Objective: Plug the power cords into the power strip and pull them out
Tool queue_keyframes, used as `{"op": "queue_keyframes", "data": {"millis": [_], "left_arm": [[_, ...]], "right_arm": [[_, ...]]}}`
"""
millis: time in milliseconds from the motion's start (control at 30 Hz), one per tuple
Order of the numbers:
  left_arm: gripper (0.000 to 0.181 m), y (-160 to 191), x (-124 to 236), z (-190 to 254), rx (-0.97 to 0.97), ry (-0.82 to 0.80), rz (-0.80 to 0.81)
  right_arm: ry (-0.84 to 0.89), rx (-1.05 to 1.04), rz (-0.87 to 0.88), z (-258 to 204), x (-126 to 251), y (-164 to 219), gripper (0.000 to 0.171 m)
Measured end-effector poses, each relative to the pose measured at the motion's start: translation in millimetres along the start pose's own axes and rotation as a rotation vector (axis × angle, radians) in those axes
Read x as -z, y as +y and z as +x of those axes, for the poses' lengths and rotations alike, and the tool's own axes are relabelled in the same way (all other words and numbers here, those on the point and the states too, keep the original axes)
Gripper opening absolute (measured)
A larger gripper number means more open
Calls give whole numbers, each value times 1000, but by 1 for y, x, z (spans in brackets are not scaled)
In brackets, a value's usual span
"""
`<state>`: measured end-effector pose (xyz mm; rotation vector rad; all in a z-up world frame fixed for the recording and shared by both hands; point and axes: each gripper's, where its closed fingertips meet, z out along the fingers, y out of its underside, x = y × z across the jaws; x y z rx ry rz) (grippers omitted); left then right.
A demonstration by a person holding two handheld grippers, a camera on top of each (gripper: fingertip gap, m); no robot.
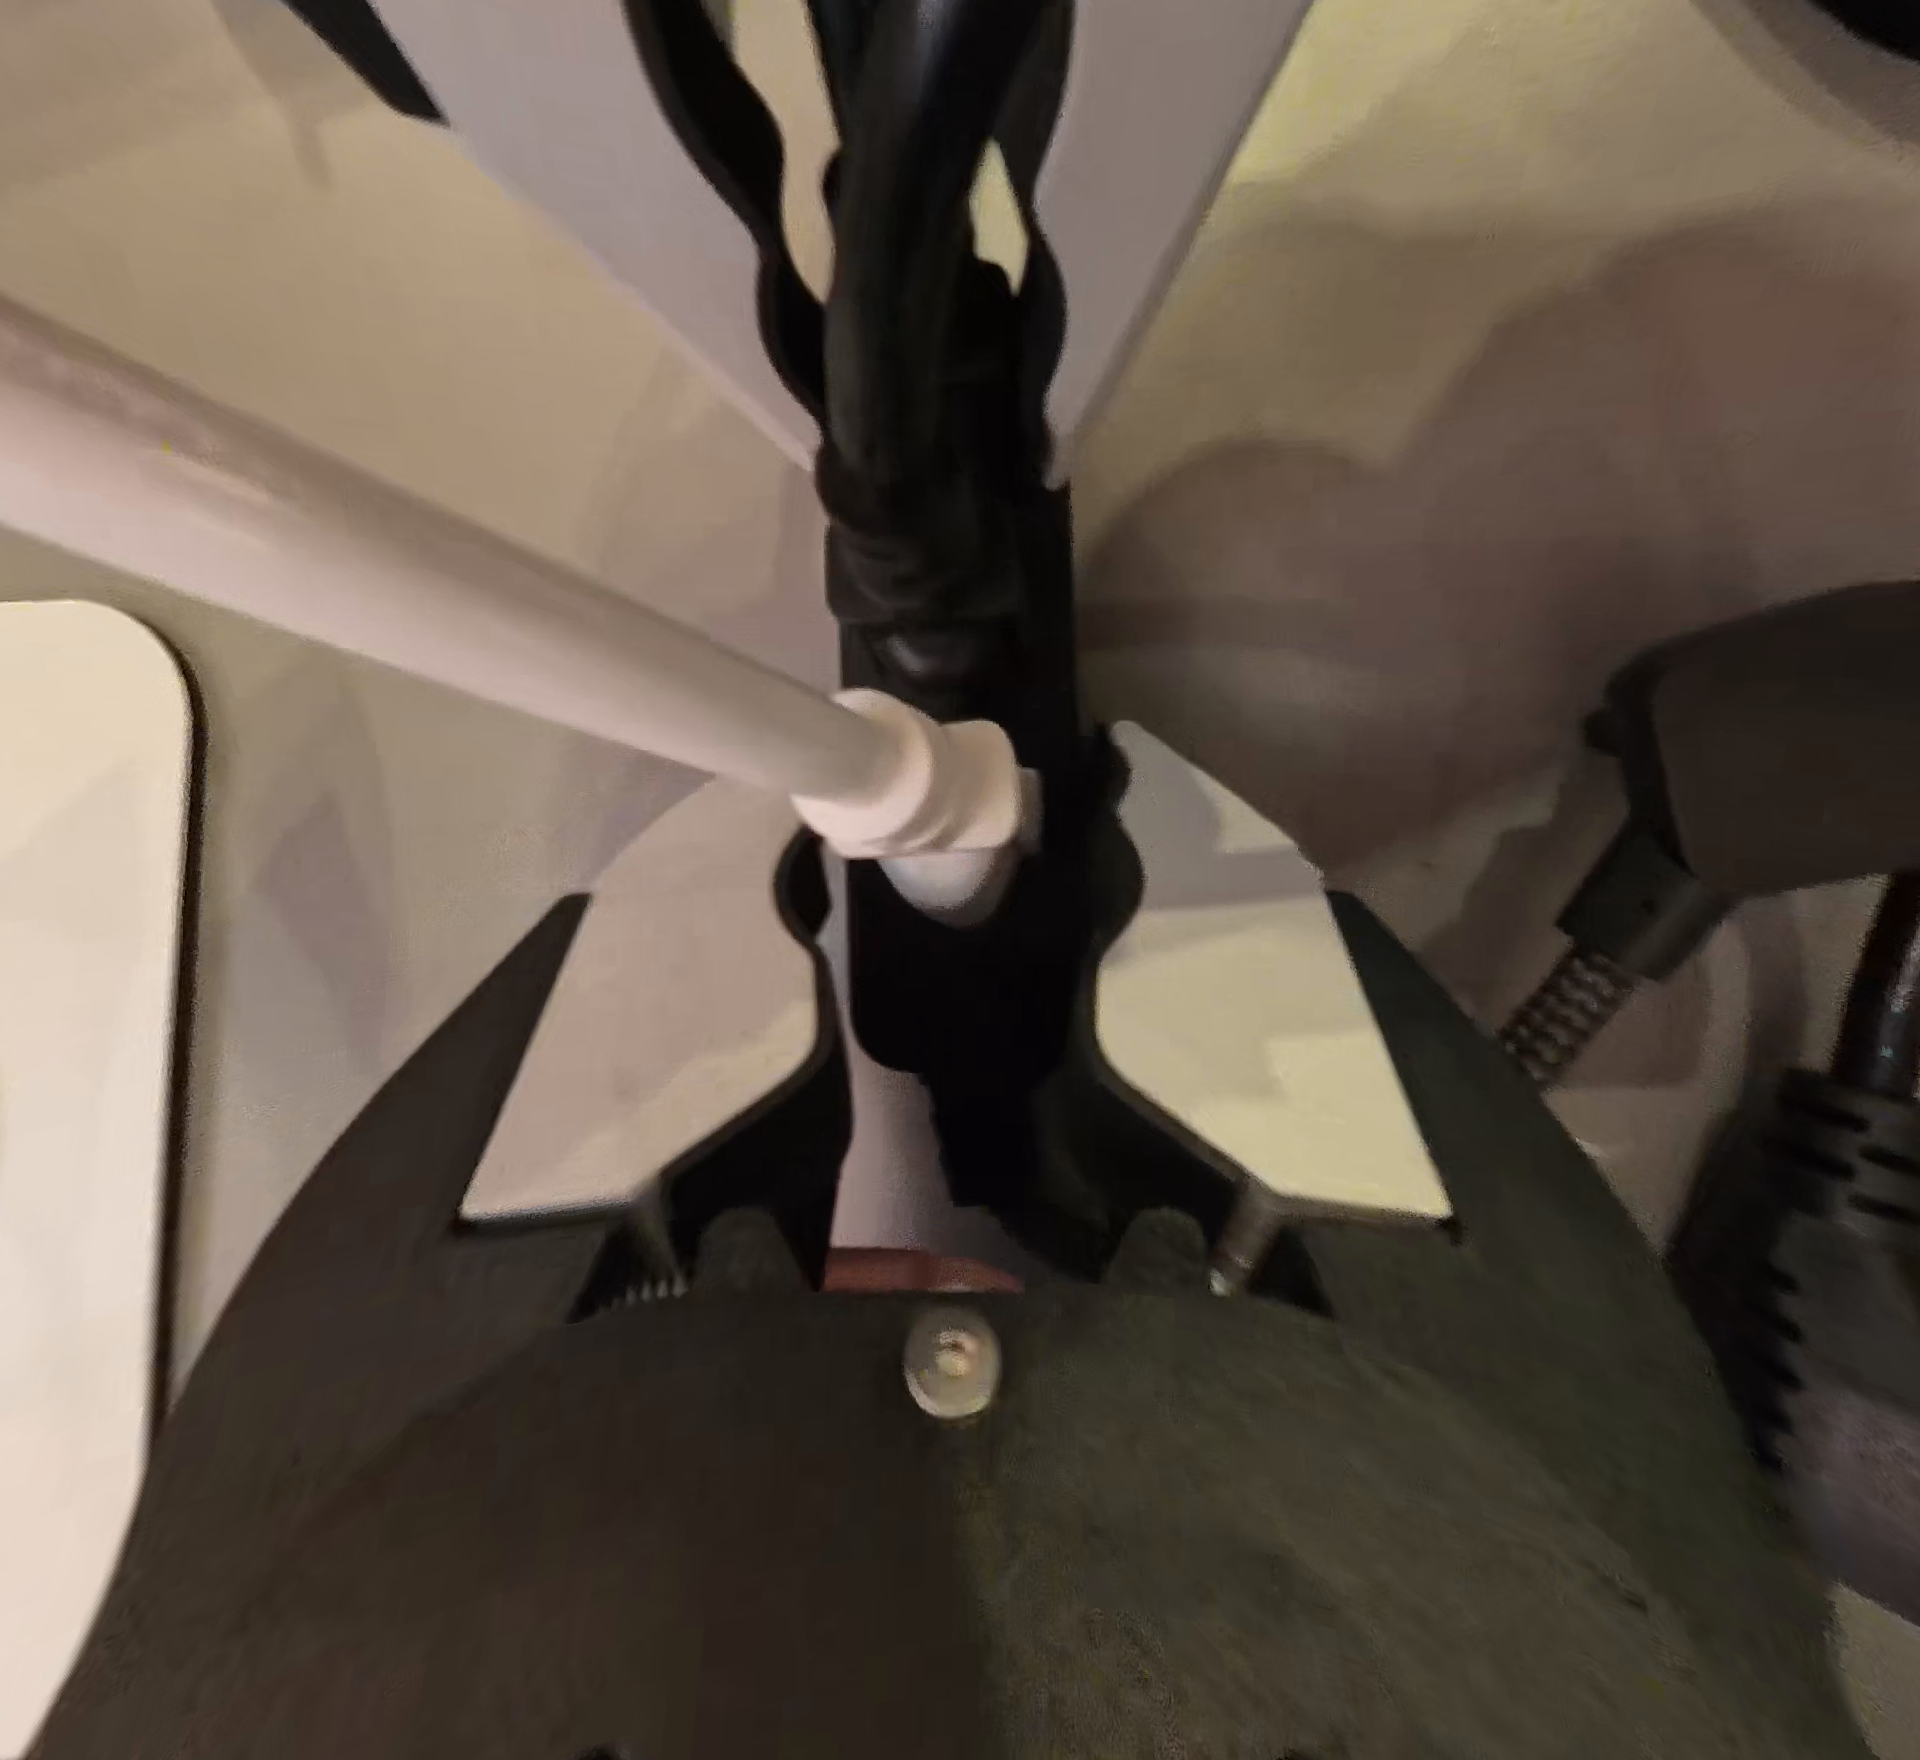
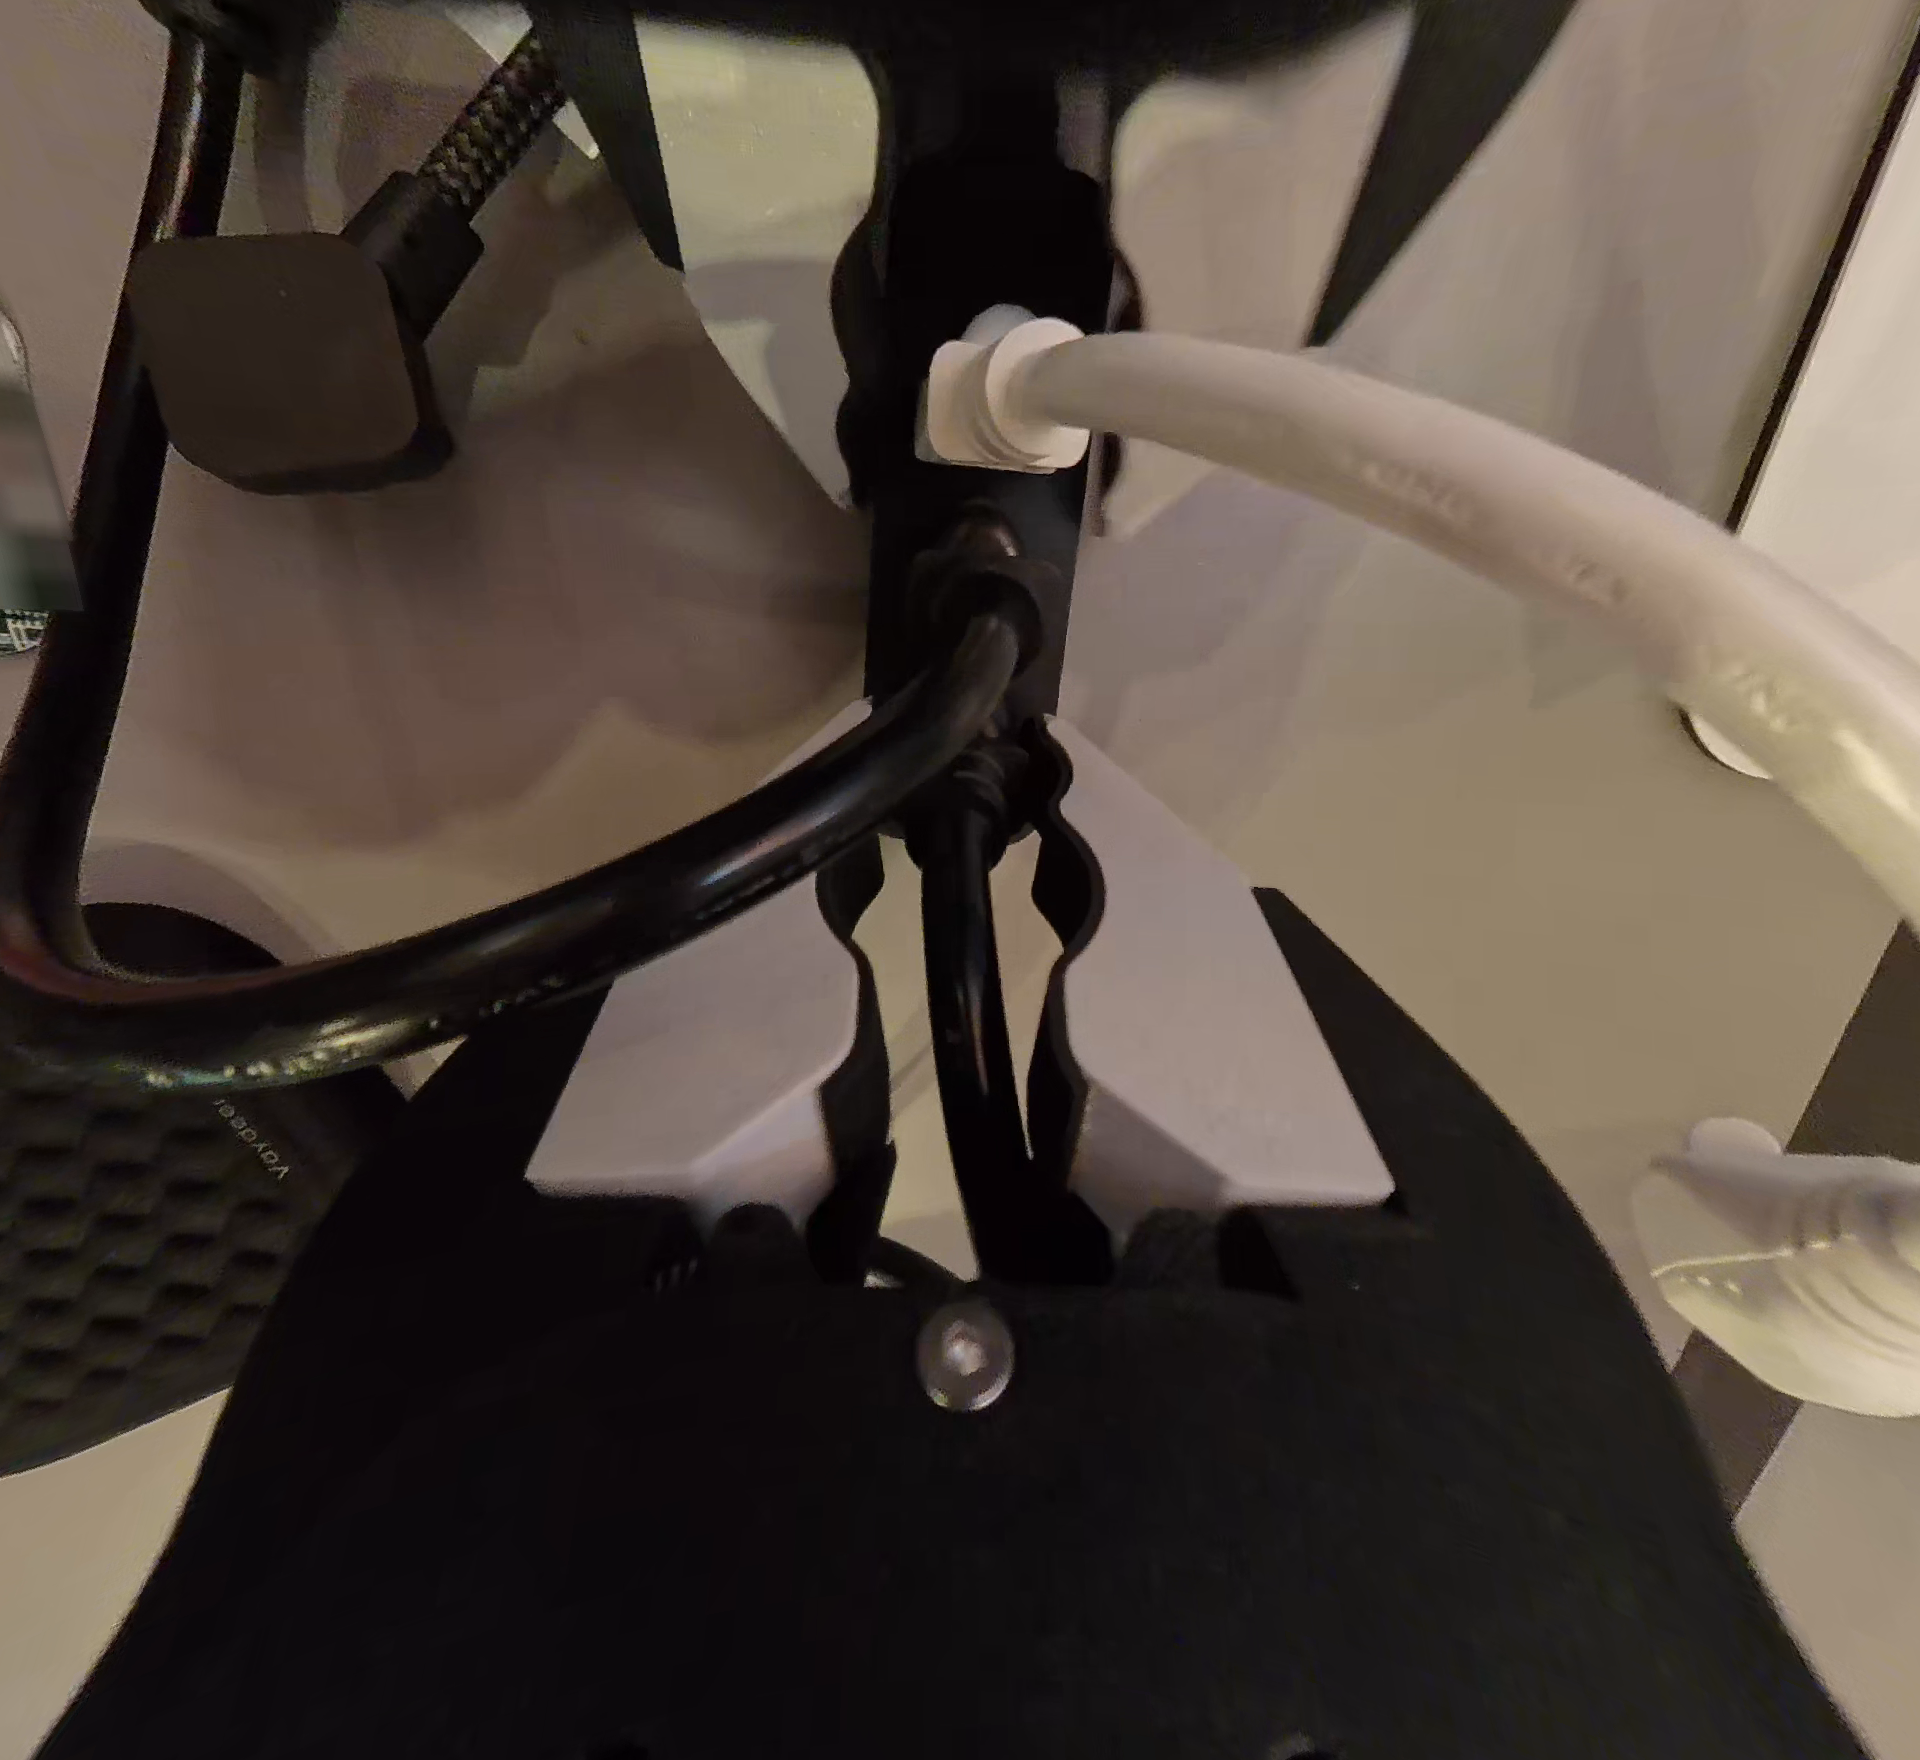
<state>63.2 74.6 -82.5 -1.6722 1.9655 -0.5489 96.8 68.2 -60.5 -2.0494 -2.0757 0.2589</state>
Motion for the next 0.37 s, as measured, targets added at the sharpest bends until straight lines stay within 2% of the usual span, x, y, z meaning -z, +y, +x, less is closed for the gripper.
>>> {"op": "queue_keyframes", "data": {"millis": [367], "left_arm": [[47, 7, -1, 1, 48, -24, -38]], "right_arm": [[42, 67, -53, 0, 0, -1, 22]]}}
